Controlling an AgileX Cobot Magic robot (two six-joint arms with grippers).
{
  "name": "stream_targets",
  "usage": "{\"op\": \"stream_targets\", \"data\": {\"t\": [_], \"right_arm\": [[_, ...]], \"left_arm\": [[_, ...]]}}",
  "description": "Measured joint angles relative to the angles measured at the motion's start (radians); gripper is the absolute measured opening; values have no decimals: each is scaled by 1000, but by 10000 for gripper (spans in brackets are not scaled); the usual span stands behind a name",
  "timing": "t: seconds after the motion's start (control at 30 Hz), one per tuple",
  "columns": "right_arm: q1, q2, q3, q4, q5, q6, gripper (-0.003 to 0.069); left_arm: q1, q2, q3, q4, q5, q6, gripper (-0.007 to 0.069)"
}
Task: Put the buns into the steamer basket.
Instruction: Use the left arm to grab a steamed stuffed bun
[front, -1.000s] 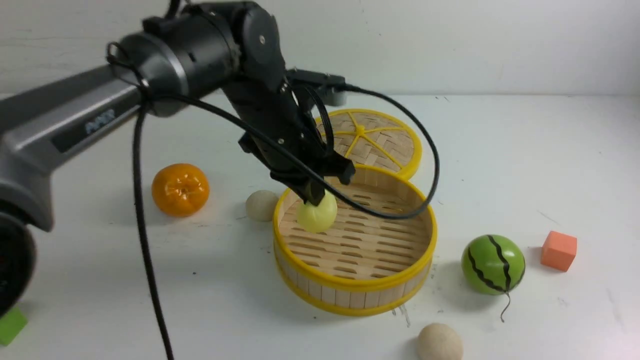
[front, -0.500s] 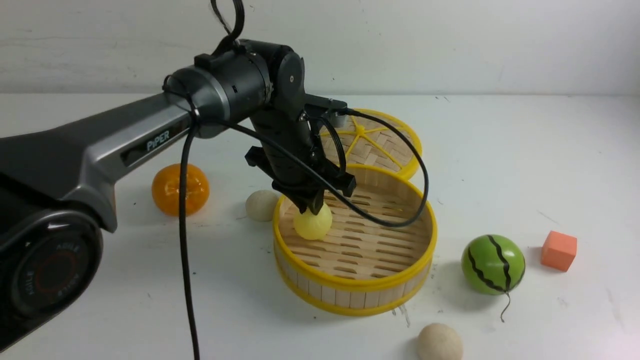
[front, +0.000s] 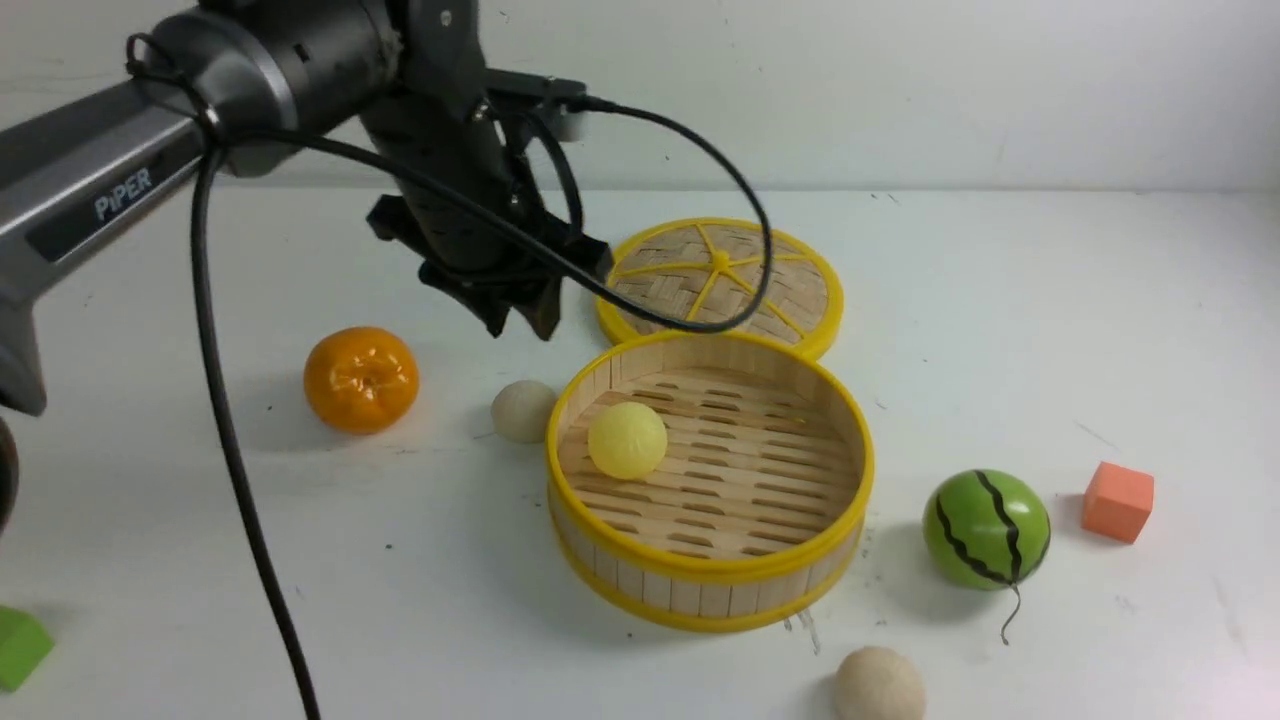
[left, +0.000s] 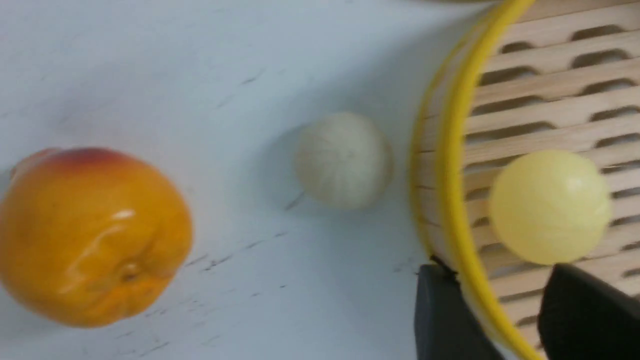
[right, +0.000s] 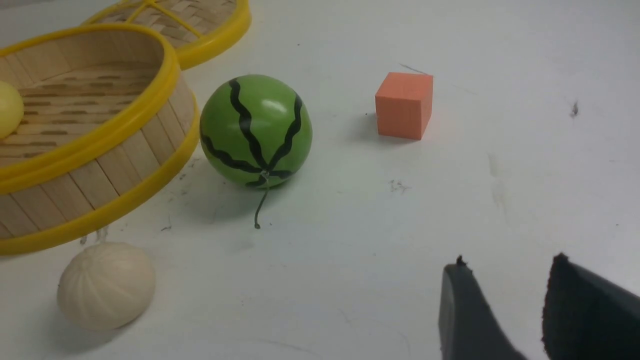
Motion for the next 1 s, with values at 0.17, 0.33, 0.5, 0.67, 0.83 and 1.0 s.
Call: {"op": "stream_targets", "data": {"t": [0.17, 0.33, 0.5, 0.67, 0.83, 1.0], "right_arm": [[0, 0, 0, 0, 0, 0, 239], [0, 0, 0, 0, 0, 0, 239], [0, 0, 0, 0, 0, 0, 239], [0, 0, 0, 0, 0, 0, 239], [0, 0, 0, 0, 0, 0, 239], [0, 0, 0, 0, 0, 0, 239]], "left_arm": [[59, 90, 17, -78, -68, 113, 165], [58, 130, 18, -112, -147, 159, 210], [58, 164, 18, -104, -208, 161, 256], [59, 188, 18, -89, -239, 161, 262], [59, 196, 18, -89, -250, 161, 262], [59, 217, 18, -89, -250, 161, 237]]}}
